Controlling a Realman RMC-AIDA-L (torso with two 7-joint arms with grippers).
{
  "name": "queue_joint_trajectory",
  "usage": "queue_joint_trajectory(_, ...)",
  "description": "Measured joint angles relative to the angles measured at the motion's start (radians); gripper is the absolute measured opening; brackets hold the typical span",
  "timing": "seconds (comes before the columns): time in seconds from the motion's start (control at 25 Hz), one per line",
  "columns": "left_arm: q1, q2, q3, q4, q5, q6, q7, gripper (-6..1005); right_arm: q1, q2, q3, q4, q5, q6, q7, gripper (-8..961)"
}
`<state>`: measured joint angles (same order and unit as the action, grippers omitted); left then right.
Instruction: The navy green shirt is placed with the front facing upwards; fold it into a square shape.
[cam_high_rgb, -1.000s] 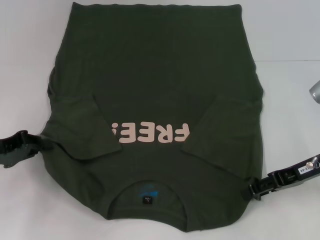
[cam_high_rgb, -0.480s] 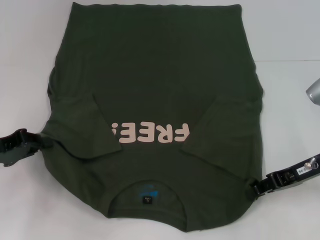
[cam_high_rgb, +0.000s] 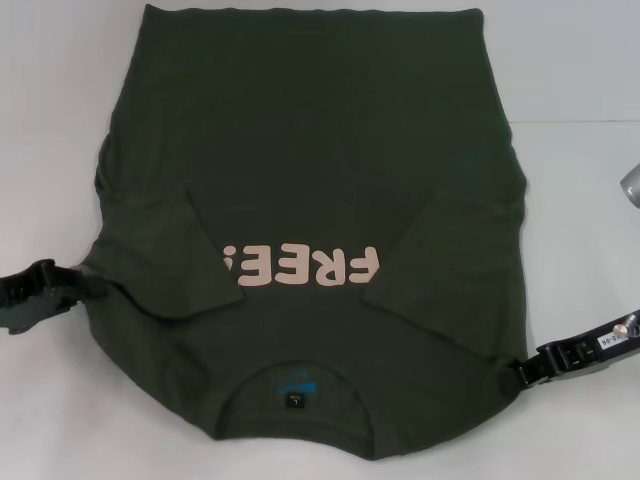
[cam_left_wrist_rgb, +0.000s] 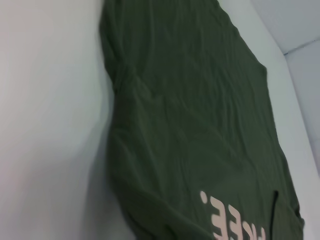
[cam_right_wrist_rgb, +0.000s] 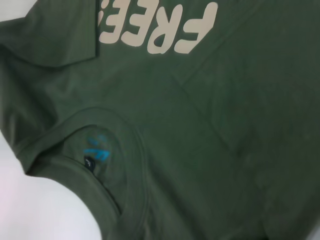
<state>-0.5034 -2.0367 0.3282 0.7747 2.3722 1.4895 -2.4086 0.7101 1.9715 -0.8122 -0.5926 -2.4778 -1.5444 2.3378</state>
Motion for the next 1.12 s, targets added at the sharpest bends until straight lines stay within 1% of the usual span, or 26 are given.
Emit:
queue_joint_trajectory(0.12,0.0,0.001,0.0,0.003,-0.001,0.038,0.032,37,-0.007,-0.009,0.013,-0.014,0.0,-0.036,0.0,58)
queue_joint_trajectory(0.24,0.007,0.003,0.005,0.018,0.008,0.122,0.092,38,-0.023,-0.024,0.031,-0.037,0.001,-0.086,0.0,62)
queue_joint_trajectory(0.28,0.007,0.003,0.005,0.018,0.008,0.122,0.092,38,-0.031,-0.031,0.037,-0.044,0.001,-0.105,0.0,63)
queue_joint_trajectory(0.32,0.021,0.004,0.013,0.045,0.03,0.179,0.118,38,-0.038,-0.036,0.038,-0.049,0.001,-0.12,-0.001,65)
queue_joint_trajectory(0.4,0.033,0.004,0.015,0.066,0.047,0.208,0.125,37,-0.053,-0.047,0.039,-0.055,0.001,-0.153,-0.005,67)
queue_joint_trajectory(0.48,0.047,0.004,0.015,0.091,0.072,0.245,0.129,37,-0.069,-0.054,0.039,-0.057,0.0,-0.184,-0.009,70)
queue_joint_trajectory(0.6,0.065,0.004,0.015,0.125,0.126,0.313,0.141,38,-0.093,-0.057,0.038,-0.057,-0.002,-0.23,-0.014,74)
queue_joint_trajectory(0.8,0.08,0.003,0.021,0.139,0.181,0.379,0.157,37,-0.126,-0.051,0.04,-0.058,-0.002,-0.279,-0.034,81)
queue_joint_trajectory(0.88,0.075,0.003,0.031,0.135,0.184,0.382,0.158,37,-0.13,-0.05,0.057,-0.058,0.002,-0.27,-0.038,83)
queue_joint_trajectory(0.96,0.055,0.004,0.038,0.127,0.183,0.367,0.149,37,-0.121,-0.052,0.101,-0.059,0.006,-0.231,-0.038,86)
queue_joint_trajectory(1.04,0.017,0.007,0.04,0.109,0.182,0.318,0.114,37,-0.1,-0.053,0.156,-0.054,0.012,-0.179,-0.031,89)
queue_joint_trajectory(1.08,-0.018,0.012,0.051,0.085,0.185,0.26,0.071,37,-0.085,-0.051,0.182,-0.05,0.018,-0.142,-0.024,90)
queue_joint_trajectory(1.12,-0.018,0.012,0.051,0.085,0.185,0.26,0.071,37,-0.069,-0.049,0.204,-0.045,0.027,-0.096,-0.015,91)
